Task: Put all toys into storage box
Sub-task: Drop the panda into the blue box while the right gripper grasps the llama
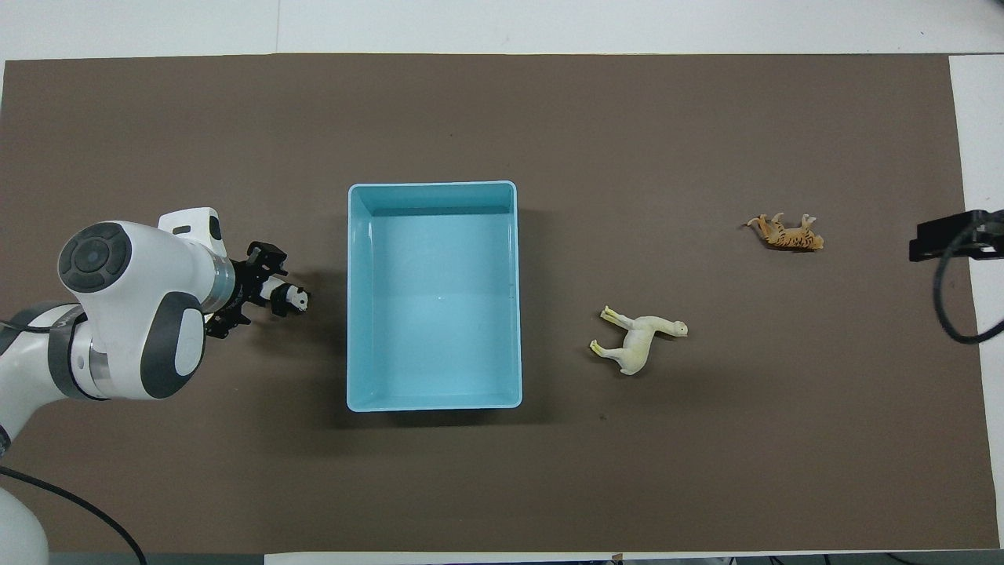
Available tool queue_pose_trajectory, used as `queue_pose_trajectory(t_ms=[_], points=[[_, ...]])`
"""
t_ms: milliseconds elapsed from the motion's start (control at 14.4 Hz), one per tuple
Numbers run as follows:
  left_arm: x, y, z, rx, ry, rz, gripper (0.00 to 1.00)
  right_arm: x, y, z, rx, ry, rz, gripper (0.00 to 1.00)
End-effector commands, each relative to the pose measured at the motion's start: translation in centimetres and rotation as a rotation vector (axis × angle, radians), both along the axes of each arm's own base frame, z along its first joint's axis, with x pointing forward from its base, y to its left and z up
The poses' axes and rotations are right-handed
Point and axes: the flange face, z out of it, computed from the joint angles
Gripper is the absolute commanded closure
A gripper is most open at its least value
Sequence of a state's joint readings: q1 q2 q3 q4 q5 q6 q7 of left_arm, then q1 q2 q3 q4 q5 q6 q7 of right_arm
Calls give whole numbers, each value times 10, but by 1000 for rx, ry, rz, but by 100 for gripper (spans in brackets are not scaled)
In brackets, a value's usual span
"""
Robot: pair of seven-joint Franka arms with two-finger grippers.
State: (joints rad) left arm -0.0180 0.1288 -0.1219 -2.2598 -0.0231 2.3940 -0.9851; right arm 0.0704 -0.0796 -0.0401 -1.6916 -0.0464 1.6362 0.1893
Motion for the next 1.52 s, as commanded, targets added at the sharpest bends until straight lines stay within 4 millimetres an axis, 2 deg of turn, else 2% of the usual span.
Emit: queue_pose_trajectory(t_ms=[0, 69, 139, 208, 277, 346, 416, 485, 623, 762, 831, 970, 1039, 1108, 1247, 1316, 1455], points=[[-4, -3, -21, 8, 14, 5, 0, 18, 38, -37, 5, -22, -20, 0], [-4, -5, -23, 8, 15, -1, 0, 25, 52, -51, 5, -25, 1, 0], [-1, -4, -19, 7, 12, 1, 21, 29, 62, -68, 5, -24, 13, 0], [0, -4, -19, 8, 17, -1, 52, 33, 78, -89, 9, -39, -2, 0], [3, -4, -16, 7, 11, -1, 71, 34, 100, -112, 14, -44, -27, 0], [6, -5, -13, 7, 17, -1, 82, 35, 119, -133, 18, -47, -75, 0], [12, -5, -4, 8, 21, 2, 87, 35, 138, -152, 21, -45, -112, 0], [19, -5, 7, 9, 31, 3, 87, 32, 154, -169, 23, -45, -136, 0], [35, -6, 38, 10, 46, 1, 87, 26, 156, -195, 22, -33, -154, 0], [48, -24, 75, 12, 63, -17, 86, 17, 158, -217, 29, -19, -162, 0], [52, -42, 94, 8, 64, -30, 86, 9, 172, -229, 72, -7, -190, 0], [54, -76, 120, -2, 64, -10, 86, 2, 179, -243, 89, 24, -200, 0], [52, -116, 130, -27, 57, 15, 85, -4, 177, -249, 83, 38, -198, 0], [46, -145, 132, -38, 51, 33, 85, -8, 176, -253, 82, 43, -198, 0], [29, -182, 125, -32, 62, 17, 84, -15, 183, -261, 76, 59, -186, 0], [17, -194, 117, -23, 72, -11, 83, -24, 188, -268, 68, 75, -179, 0], [1, -205, 102, -37, 33, -29, 80, -31, 188, -272, 66, 86, -182, 0]])
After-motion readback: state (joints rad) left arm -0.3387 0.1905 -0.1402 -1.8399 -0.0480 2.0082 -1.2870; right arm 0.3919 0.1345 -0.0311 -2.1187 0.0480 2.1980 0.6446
